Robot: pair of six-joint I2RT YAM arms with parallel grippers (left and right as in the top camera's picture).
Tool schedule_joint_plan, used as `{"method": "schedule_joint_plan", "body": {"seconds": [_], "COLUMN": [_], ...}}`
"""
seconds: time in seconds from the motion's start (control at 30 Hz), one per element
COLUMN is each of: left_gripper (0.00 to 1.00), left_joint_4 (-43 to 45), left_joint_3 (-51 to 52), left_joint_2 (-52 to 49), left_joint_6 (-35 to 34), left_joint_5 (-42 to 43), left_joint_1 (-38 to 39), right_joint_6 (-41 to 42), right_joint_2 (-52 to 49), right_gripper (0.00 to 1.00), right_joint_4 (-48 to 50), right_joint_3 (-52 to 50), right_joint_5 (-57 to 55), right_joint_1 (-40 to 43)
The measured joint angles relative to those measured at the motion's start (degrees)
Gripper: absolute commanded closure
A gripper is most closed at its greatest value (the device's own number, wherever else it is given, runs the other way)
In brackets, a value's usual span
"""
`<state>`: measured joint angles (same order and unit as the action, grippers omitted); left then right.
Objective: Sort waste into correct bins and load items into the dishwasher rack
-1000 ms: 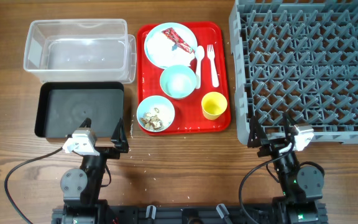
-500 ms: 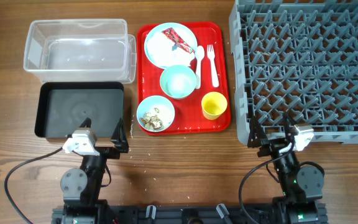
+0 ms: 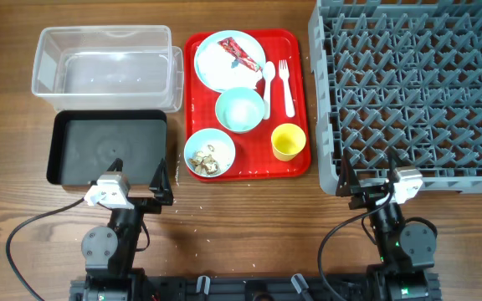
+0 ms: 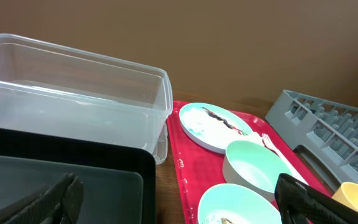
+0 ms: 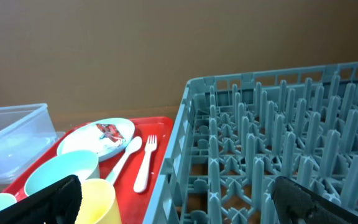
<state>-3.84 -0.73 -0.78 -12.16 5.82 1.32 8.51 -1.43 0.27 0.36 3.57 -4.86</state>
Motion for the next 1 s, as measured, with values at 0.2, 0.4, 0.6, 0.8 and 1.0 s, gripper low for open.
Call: {"method": "schedule_joint_plan", "body": {"seconds": [0.2,0.4,0.6,0.8,1.0], "left_gripper": [0.0,0.0,0.0,0.0,0.0], "left_joint_4": [0.0,0.0,0.02,4.59,7.28], "left_joint_3": [0.0,0.0,0.0,0.11,-0.13], "left_joint_2": [0.0,0.0,0.0,0.0,0.0], "left_joint_6": [0.0,0.0,0.0,0.02,0.0], "left_joint_5": [-0.04,-0.26,-0.44,-0.46,-0.46], "left_joint_1": [0.0,0.0,0.0,0.0,0.0], "right_joint_6": [0.24,0.22,0.22,-1.4,-5.86], "right_joint_2": [0.0,0.0,-0.02,-0.17,-0.68], "right_gripper": [0.0,0.0,0.0,0.0,0.0], "right_joint_4": [-0.24,-0.24,1.14,1.05,1.2], "right_joint_3": [0.0,0.0,0.0,0.92,6.05], "right_joint_5": [0.02,0.5,4.57,6.43,6.93], "right_joint_1": [0.0,0.0,0.0,0.0,0.0]}}
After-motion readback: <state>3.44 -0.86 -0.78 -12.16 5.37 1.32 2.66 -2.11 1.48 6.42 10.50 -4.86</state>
